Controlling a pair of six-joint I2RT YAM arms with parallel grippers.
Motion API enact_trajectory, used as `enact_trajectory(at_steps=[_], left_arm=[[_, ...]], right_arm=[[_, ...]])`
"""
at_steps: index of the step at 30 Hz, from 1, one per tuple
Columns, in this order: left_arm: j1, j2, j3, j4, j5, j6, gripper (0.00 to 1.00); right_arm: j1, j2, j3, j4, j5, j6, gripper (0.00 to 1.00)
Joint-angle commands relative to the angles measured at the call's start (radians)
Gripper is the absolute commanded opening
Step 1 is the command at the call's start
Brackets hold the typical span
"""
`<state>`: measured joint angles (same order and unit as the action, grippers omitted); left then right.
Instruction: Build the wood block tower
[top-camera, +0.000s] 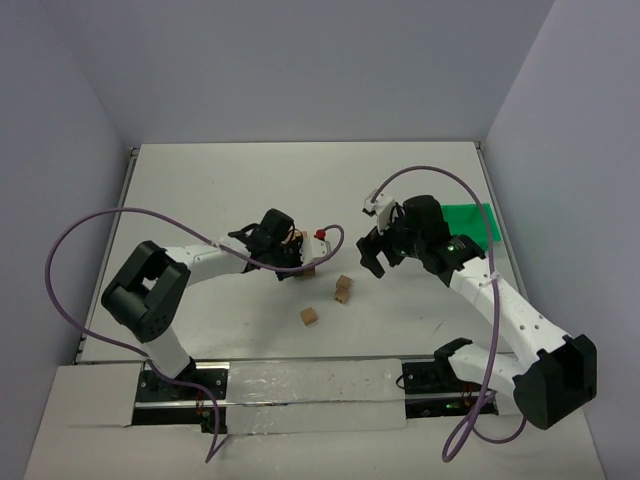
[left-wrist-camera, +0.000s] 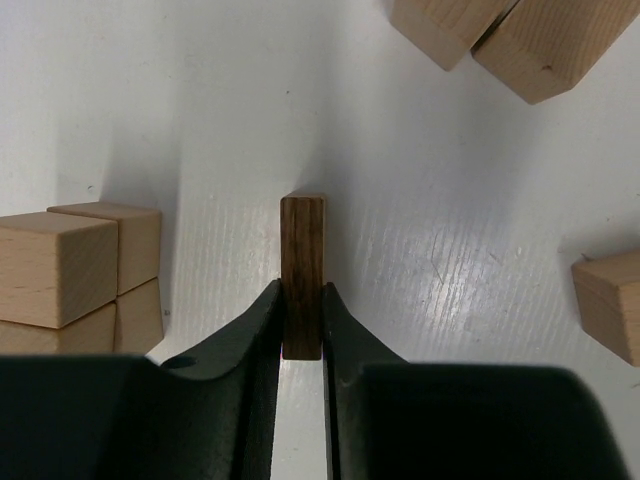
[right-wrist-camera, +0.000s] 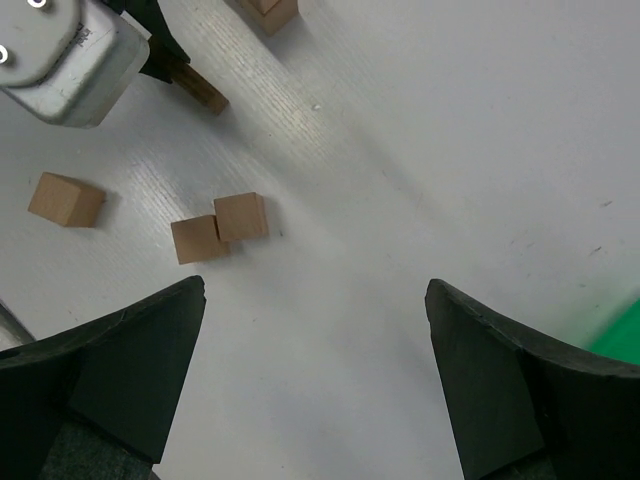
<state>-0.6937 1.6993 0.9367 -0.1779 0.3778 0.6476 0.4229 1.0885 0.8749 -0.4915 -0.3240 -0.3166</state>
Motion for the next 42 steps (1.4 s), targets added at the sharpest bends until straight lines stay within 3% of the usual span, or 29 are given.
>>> enact_trajectory(at_steps=[1, 5, 12, 21, 25, 32, 42], left_arm=[[-0.006, -0.049, 0.040, -0.049, 0.041, -0.024, 0.08], [-0.002, -0.098, 0.063, -0.111, 0.133, -0.068, 0.00], [0.033, -0.206, 0.163, -0.310, 0.436, -0.147, 0.00], [0.080, -0.211, 0.286, -0.444, 0.732, -0.334, 0.00], [0.081, -0.195, 0.307, -0.487, 0.769, -0.358, 0.00], [0.085, -0.183, 0.298, -0.505, 0.818, -0.390, 0.00], [0.085, -0.127, 0.309, -0.557, 0.881, -0.411, 0.00]], right_arm=[[-0.007, -0.091, -0.032, 0.088, -0.010, -0.045, 0.97], [-0.009, -0.125, -0.030, 0.100, -0.022, -0.116, 0.95], [-0.012, -0.133, 0.037, 0.013, -0.042, -0.386, 0.93], [0.025, -0.235, 0.159, -0.112, -0.274, -0.594, 0.93], [0.123, -0.205, 0.245, -0.199, -0.310, -0.634, 0.92], [0.373, -0.125, 0.279, -0.254, -0.196, -0.631, 0.91], [0.520, -0.003, 0.324, -0.269, -0.054, -0.581, 0.70]])
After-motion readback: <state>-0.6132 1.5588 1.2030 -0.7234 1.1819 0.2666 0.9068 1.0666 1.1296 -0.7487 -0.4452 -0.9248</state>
